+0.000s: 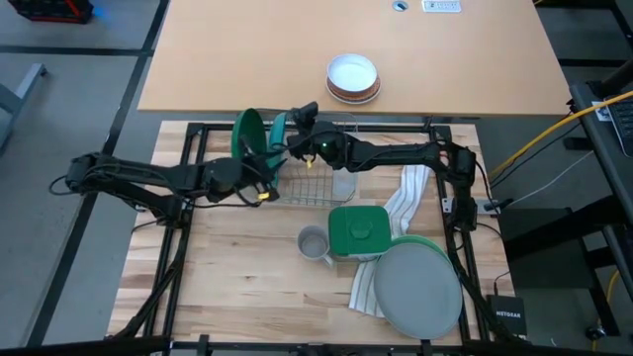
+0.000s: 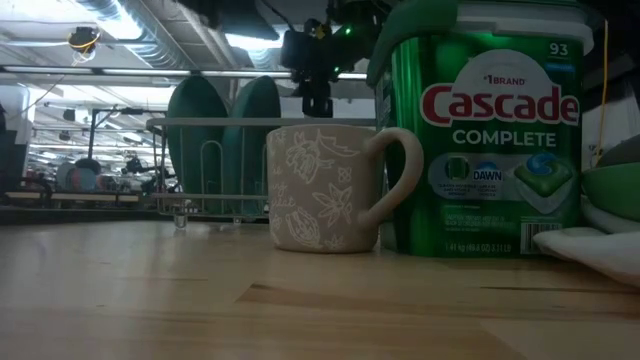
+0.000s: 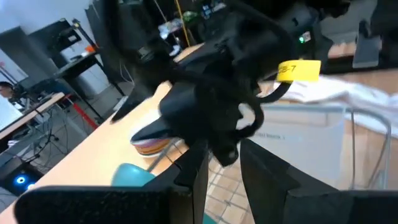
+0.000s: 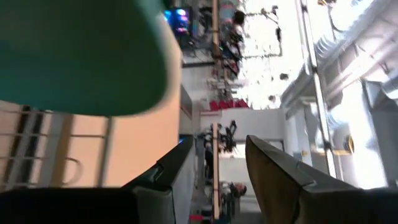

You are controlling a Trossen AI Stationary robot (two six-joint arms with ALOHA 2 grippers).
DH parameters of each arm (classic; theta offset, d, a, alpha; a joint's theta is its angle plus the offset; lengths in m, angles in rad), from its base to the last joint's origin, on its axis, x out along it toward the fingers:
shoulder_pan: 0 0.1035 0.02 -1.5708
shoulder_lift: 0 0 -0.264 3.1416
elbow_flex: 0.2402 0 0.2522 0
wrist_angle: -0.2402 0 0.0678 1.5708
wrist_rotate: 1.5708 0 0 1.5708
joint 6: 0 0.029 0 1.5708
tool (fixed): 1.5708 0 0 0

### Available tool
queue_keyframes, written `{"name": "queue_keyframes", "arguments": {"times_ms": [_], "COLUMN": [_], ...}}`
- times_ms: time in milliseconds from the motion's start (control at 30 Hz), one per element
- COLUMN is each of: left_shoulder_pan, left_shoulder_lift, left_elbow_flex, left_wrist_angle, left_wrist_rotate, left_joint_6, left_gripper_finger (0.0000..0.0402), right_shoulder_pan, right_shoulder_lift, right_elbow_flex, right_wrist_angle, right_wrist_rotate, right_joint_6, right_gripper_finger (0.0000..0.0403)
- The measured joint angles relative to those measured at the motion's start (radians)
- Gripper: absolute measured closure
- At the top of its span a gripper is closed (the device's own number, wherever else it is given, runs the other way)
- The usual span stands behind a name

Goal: Sort dishes
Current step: Put the gray plate in the dish rack

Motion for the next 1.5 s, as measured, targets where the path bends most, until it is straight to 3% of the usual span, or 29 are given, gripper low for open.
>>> {"name": "queue_keyframes", "arguments": {"times_ms": [167,300,500,733,900,1200,1500], "left_shoulder_pan": [-0.043,-0.087,-0.145,-0.200,-0.245,-0.324,-0.338], "left_shoulder_lift": [-0.096,-0.182,-0.256,-0.240,-0.209,-0.133,-0.024], "left_elbow_flex": [0.000,0.001,0.000,0.000,-0.008,-0.064,-0.086], "left_wrist_angle": [-0.049,-0.203,-0.408,-0.462,-0.462,-0.440,-0.315], "left_wrist_rotate": [-0.004,0.003,0.098,0.250,0.314,0.333,0.335], "left_joint_6": [-0.026,-0.114,-0.281,-0.301,-0.301,-0.354,-0.331], "left_gripper_finger": [0.0317,0.0318,0.0318,0.0318,0.0318,0.0318,0.0318], "right_shoulder_pan": [0.000,0.016,0.124,0.365,0.535,0.788,0.948], "right_shoulder_lift": [-0.079,-0.159,-0.263,-0.302,-0.300,-0.309,-0.343], "right_elbow_flex": [0.000,0.000,0.000,0.000,0.000,0.000,0.000], "right_wrist_angle": [-0.076,-0.212,-0.374,-0.398,-0.402,-0.404,-0.407], "right_wrist_rotate": [0.058,0.150,0.459,0.813,0.902,0.906,0.906], "right_joint_6": [0.053,0.151,0.237,0.339,0.568,1.017,1.426], "right_gripper_finger": [0.0258,0.0258,0.0258,0.0258,0.0258,0.0258,0.0258]}}
